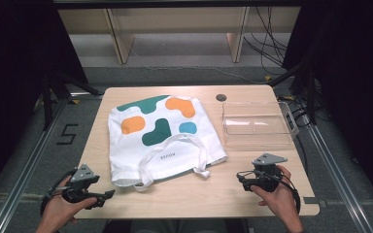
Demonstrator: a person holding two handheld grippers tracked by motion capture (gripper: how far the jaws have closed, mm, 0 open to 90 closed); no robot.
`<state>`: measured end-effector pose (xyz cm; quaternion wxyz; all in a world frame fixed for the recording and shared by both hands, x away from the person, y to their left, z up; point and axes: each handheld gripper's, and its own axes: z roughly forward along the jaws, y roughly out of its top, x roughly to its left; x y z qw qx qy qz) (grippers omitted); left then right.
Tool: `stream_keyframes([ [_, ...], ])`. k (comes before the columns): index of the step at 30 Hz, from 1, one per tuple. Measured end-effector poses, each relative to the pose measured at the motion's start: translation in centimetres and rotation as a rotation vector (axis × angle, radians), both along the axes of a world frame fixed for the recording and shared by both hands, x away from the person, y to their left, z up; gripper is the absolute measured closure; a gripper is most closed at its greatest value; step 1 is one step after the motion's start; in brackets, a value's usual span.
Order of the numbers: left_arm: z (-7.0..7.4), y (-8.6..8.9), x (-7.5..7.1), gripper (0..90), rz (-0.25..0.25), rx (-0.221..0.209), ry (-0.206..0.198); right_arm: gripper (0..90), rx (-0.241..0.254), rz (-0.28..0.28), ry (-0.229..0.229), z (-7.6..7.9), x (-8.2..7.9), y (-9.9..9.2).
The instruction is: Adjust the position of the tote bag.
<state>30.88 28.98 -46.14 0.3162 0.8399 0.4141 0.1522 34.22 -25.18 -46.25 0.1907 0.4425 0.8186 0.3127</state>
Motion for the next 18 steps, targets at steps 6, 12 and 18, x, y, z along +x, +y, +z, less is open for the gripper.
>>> stream_keyframes([
  [6, 0.1, -1.1, 1.0, 19.3, -0.007, 0.016, -0.012, 25.9, 0.015, -0.013, 0.023, 0.1, -0.1, 0.3],
  [12, -0.6, -2.5, 2.6, 29.7, -0.002, 0.037, -0.002, 25.4, 0.005, -0.011, 0.028, 0.1, 0.0, 0.3],
  [18, -1.0, -3.2, 4.0, 52.4, -0.020, 0.067, -0.002, 25.4, -0.004, 0.010, 0.015, -0.1, 0.1, 0.5],
])
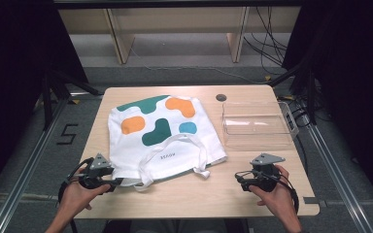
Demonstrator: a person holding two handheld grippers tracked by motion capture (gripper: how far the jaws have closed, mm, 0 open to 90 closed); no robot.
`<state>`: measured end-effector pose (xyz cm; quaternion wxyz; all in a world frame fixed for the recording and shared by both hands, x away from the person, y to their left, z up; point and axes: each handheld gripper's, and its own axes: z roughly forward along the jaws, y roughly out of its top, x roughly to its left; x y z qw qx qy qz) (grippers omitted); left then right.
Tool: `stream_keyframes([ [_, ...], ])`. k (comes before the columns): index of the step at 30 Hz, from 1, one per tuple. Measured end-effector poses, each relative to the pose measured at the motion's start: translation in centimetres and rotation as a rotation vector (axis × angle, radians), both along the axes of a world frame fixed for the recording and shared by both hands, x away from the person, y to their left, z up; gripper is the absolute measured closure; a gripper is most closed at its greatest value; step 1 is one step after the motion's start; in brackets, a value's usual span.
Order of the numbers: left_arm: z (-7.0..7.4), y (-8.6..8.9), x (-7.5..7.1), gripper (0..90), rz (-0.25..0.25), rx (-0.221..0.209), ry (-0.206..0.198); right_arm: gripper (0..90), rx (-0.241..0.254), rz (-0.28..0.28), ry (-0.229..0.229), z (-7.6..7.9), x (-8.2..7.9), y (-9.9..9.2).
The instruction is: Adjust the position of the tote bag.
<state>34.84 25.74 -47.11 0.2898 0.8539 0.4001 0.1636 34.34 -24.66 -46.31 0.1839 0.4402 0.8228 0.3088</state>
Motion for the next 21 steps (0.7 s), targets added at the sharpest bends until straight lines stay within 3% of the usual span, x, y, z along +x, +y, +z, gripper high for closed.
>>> stream_keyframes([
  [1, 0.0, 0.2, 0.3, 69.2, -0.007, 0.006, 0.012, 25.4, 0.006, -0.005, 0.010, 0.0, 0.0, 0.2],
  [3, 0.1, 0.3, 0.5, 74.5, 0.008, -0.012, 0.009, 25.4, -0.010, 0.017, -0.005, -0.1, 0.1, 0.2],
  [4, 0.6, 0.9, 0.7, 77.3, 0.019, -0.029, 0.006, 25.4, 0.003, 0.004, 0.011, 0.0, 0.0, 0.5],
  [7, 0.8, 1.4, 0.8, 79.8, 0.031, -0.038, 0.004, 25.5, -0.015, 0.029, -0.007, -0.1, 0.3, 0.6],
  [9, 0.8, 1.9, 1.0, 80.9, 0.030, -0.038, 0.009, 26.0, -0.008, 0.027, 0.005, -0.1, 0.6, 1.1],
  [10, 0.9, 2.1, 1.1, 81.1, 0.033, -0.035, 0.012, 26.2, -0.018, 0.047, -0.013, -0.3, 1.0, 1.2],
  [12, 1.1, 2.6, 1.2, 81.1, 0.032, -0.030, 0.002, 27.7, -0.017, 0.082, -0.005, -0.4, 1.6, 1.7],
  [17, 1.3, 3.5, 1.3, 81.6, 0.059, -0.039, 0.006, 32.6, -0.001, 0.096, 0.011, -0.7, 2.5, 2.6],
  [20, 1.4, 3.8, 1.4, 81.7, 0.056, -0.044, 0.008, 33.0, -0.037, 0.155, 0.006, -1.3, 3.5, 3.6],
  [21, 1.4, 3.9, 1.4, 81.7, 0.054, -0.047, 0.010, 33.6, -0.031, 0.158, -0.023, -1.7, 3.9, 4.2],
])
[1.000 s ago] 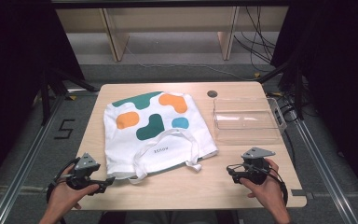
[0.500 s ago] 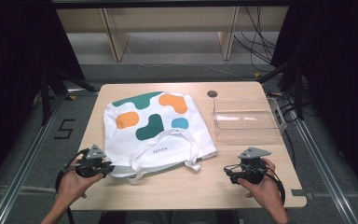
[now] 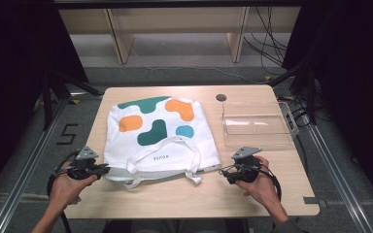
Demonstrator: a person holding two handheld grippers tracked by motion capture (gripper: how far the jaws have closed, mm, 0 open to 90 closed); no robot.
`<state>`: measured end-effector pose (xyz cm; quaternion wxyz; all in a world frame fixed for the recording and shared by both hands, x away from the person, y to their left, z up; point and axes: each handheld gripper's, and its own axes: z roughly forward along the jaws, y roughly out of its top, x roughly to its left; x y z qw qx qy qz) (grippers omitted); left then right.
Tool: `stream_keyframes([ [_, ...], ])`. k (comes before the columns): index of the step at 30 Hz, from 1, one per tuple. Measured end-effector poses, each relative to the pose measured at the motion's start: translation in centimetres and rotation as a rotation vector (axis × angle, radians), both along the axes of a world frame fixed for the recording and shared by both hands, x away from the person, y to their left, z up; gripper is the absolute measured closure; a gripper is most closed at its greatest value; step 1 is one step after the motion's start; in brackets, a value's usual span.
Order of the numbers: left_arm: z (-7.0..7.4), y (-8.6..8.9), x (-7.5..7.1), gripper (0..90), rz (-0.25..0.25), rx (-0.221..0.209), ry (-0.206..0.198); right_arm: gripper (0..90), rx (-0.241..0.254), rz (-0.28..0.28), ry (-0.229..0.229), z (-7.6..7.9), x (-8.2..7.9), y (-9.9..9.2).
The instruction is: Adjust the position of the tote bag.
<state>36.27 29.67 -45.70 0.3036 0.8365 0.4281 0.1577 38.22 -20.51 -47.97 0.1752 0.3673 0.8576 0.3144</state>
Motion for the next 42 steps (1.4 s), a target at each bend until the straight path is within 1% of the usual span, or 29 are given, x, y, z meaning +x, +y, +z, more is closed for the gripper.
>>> stream_keyframes([
  [2, 0.1, 0.2, 0.0, 82.0, -0.001, -0.002, -0.002, 35.4, -0.026, 0.029, 0.008, -0.1, 0.6, 0.8],
  [4, 0.2, 0.4, 0.0, 81.9, 0.002, -0.002, -0.007, 36.2, -0.073, 0.044, -0.001, -0.6, 1.4, 1.9],
  [5, 0.3, 0.6, 0.1, 81.9, -0.001, -0.009, -0.003, 36.2, -0.073, 0.044, -0.001, -0.6, 1.4, 1.9],
  [6, 0.3, 0.7, 0.0, 81.9, 0.007, -0.011, -0.007, 36.5, -0.079, 0.046, 0.023, -0.7, 1.6, 2.1],
  [8, 0.4, 0.9, 0.0, 82.0, 0.003, -0.011, -0.002, 37.5, -0.096, 0.059, 0.019, -0.8, 1.9, 2.5],
  [9, 0.5, 1.0, 0.0, 82.0, 0.009, -0.004, -0.010, 37.9, -0.087, 0.050, 0.019, -0.9, 2.0, 2.8],
  [10, 0.4, 1.0, 0.0, 81.9, 0.013, -0.006, -0.009, 38.4, -0.113, 0.059, 0.022, -0.9, 2.3, 2.9],
  [12, 0.4, 1.0, 0.0, 81.9, 0.001, -0.002, -0.004, 39.8, -0.107, 0.050, 0.023, -1.0, 2.5, 3.1],
  [13, 0.3, 1.0, 0.0, 81.9, 0.003, 0.000, -0.010, 42.7, -0.083, 0.047, 0.011, -1.2, 2.6, 3.3],
  [14, 0.3, 0.9, 0.0, 81.9, 0.001, 0.004, -0.009, 46.0, -0.090, 0.073, -0.002, -0.9, 2.8, 3.2],
  [16, 0.2, 0.9, 0.0, 81.8, 0.005, 0.006, -0.014, 55.1, -0.053, 0.083, -0.072, -0.8, 3.2, 3.9],
  [18, 0.2, 0.8, 0.0, 81.7, 0.005, 0.002, -0.009, 57.8, -0.057, 0.095, -0.086, -0.8, 3.4, 4.1],
  [20, 0.1, 0.9, 0.0, 81.6, 0.001, 0.010, -0.010, 63.0, -0.082, 0.108, -0.095, -0.7, 3.8, 4.7],
  [21, 0.1, 0.8, 0.0, 81.5, 0.000, 0.010, -0.009, 74.4, -0.102, 0.127, -0.105, -0.6, 4.1, 5.2],
  [22, 0.1, 0.9, 0.0, 81.5, -0.001, 0.011, -0.010, 78.1, -0.121, 0.137, -0.101, -0.5, 4.1, 5.4],
  [23, 0.1, 0.9, 0.0, 81.5, -0.002, 0.011, -0.014, 80.1, -0.142, 0.147, -0.100, -0.4, 4.0, 5.6],
  [27, 0.1, 1.3, -0.3, 81.5, 0.011, 0.021, -0.024, 83.4, -0.147, 0.167, -0.072, 0.2, 3.4, 5.4],
  [28, 0.1, 1.5, -0.4, 81.4, 0.007, 0.014, -0.016, 83.7, -0.149, 0.161, -0.073, 0.3, 2.8, 5.4],
  [29, 0.1, 1.5, -0.6, 80.6, 0.012, 0.012, -0.023, 84.2, -0.130, 0.169, -0.060, 0.7, 1.7, 5.2],
  [30, 0.0, 1.6, -0.8, 79.9, 0.002, 0.003, -0.010, 84.2, -0.124, 0.176, -0.035, 0.8, 1.0, 5.1],
  [32, -0.3, 1.5, -1.0, 78.1, -0.006, 0.013, 0.000, 84.1, -0.114, 0.175, -0.009, 1.0, -0.2, 4.9],
  [34, -0.4, 1.3, -1.0, 76.8, -0.005, 0.017, 0.001, 84.0, -0.109, 0.173, 0.004, 1.1, -0.8, 4.7],
  [35, -0.6, 1.1, -1.1, 73.2, -0.006, 0.016, 0.010, 83.7, -0.101, 0.167, 0.007, 1.1, -1.8, 4.5],
  [37, -0.9, 0.9, -1.1, 71.0, -0.001, 0.031, 0.021, 83.6, -0.104, 0.166, 0.025, 1.3, -2.2, 4.3],
  [38, -1.1, 0.7, -1.1, 66.7, -0.007, 0.040, 0.026, 83.3, -0.106, 0.182, 0.021, 1.3, -2.6, 4.1],
  [39, -1.4, 0.6, -1.1, 64.3, -0.018, 0.064, 0.044, 83.2, -0.093, 0.157, 0.016, 1.1, -2.8, 4.1],
  [40, -1.4, 0.6, -1.1, 60.9, -0.018, 0.064, 0.044, 83.1, -0.094, 0.155, 0.019, 1.2, -2.8, 4.1],
  [41, -1.6, 0.4, -1.0, 57.1, -0.050, 0.087, 0.085, 83.0, -0.088, 0.153, 0.022, 1.2, -2.7, 4.1],
  [42, -2.0, 0.0, -1.1, 54.1, -0.018, 0.047, 0.063, 82.9, -0.092, 0.159, 0.024, 1.2, -2.6, 4.1],
])
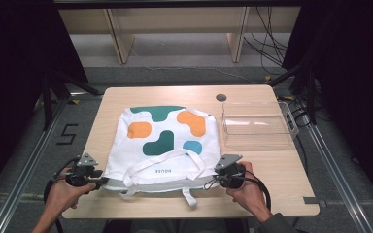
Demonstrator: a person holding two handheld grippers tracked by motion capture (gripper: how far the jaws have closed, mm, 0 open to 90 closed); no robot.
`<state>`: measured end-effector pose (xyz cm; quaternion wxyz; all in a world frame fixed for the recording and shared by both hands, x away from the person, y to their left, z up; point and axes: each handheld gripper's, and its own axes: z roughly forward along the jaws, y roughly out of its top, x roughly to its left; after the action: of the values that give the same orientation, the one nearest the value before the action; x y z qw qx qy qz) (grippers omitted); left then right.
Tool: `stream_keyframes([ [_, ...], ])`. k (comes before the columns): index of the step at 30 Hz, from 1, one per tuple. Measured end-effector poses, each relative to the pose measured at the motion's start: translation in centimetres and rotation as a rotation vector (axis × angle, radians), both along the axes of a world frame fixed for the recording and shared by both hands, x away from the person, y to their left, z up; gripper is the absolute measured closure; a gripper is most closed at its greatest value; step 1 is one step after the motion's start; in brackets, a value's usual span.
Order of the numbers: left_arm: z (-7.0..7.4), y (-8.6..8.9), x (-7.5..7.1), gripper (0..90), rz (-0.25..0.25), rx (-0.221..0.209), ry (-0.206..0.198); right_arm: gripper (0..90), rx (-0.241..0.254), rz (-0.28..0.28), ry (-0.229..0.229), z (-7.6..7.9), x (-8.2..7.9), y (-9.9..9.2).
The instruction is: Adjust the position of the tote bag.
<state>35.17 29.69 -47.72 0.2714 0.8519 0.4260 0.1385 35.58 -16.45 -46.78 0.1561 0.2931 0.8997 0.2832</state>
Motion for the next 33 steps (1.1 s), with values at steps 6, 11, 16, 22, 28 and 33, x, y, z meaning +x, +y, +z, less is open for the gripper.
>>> stream_keyframes([
  [6, -0.5, -1.0, 0.8, 44.9, 0.004, 0.047, 0.004, 82.7, -0.004, 0.006, 0.012, 0.0, 0.2, -0.1],
  [11, -0.7, -0.7, 1.7, 59.6, 0.001, 0.037, 0.036, 82.2, 0.009, -0.016, 0.016, 0.0, 0.3, -0.2],
  [16, -0.8, -0.4, 1.6, 74.8, -0.022, 0.021, 0.049, 78.4, 0.009, -0.029, 0.025, -0.4, 0.7, -0.1],
  [22, -0.5, -0.5, 1.3, 80.5, -0.054, 0.035, 0.030, 83.5, -0.050, 0.039, -0.002, -1.3, 1.8, 0.8],
  [28, 0.2, -0.2, 0.6, 81.4, -0.078, 0.004, 0.038, 85.6, -0.034, 0.021, 0.013, -0.2, 1.1, 0.7],
  [33, 1.0, -0.5, -0.4, 81.4, -0.110, 0.004, 0.048, 85.6, -0.002, 0.004, 0.051, 0.5, 0.3, 0.2],
])
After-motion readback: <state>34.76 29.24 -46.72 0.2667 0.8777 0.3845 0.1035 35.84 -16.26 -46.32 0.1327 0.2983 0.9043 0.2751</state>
